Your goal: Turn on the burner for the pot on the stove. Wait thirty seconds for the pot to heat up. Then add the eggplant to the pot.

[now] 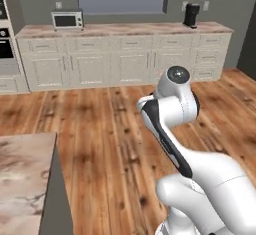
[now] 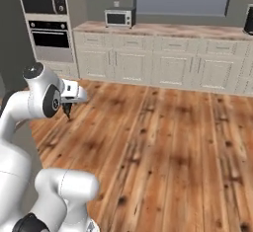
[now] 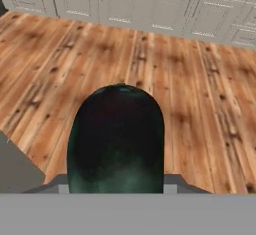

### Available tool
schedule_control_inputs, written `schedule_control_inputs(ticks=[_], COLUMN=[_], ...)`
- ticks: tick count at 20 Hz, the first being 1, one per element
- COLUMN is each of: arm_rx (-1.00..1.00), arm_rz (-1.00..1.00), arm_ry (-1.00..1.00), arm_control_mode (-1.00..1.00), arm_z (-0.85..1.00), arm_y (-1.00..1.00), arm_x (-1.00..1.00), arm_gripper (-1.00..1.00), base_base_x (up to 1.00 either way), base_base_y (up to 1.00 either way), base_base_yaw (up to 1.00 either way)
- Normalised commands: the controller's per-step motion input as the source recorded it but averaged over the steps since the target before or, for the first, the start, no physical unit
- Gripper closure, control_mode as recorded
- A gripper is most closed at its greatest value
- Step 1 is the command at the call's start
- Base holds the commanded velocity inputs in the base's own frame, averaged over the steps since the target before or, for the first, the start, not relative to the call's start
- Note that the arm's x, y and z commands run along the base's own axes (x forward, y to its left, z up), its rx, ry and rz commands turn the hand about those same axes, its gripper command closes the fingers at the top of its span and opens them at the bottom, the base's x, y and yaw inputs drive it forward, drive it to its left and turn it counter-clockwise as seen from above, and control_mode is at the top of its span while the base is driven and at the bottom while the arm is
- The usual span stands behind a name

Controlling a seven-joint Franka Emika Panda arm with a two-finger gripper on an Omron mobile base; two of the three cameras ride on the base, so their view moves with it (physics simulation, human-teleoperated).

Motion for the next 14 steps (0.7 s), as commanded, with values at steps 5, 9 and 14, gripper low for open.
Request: schedule_control_inputs(ticks=[5,9,14], arm_rx=[0.0,0.0,0.0], arm_rz=[0.0,0.0,0.0], arm_ry=[0.0,0.0,0.0], arm_control_mode=[1.0,1.0,1.0], arm_z=[0.0,0.0,0.0], arm_y=[0.0,0.0,0.0], arm_x=[0.0,0.0,0.0], arm_gripper=[1.0,1.0,1.0], base_base_x=[1.0,1.0,0.96], base_base_y=[-0.46,-0.58,-0.62], base_base_yaw=[0.41,0.46,0.47])
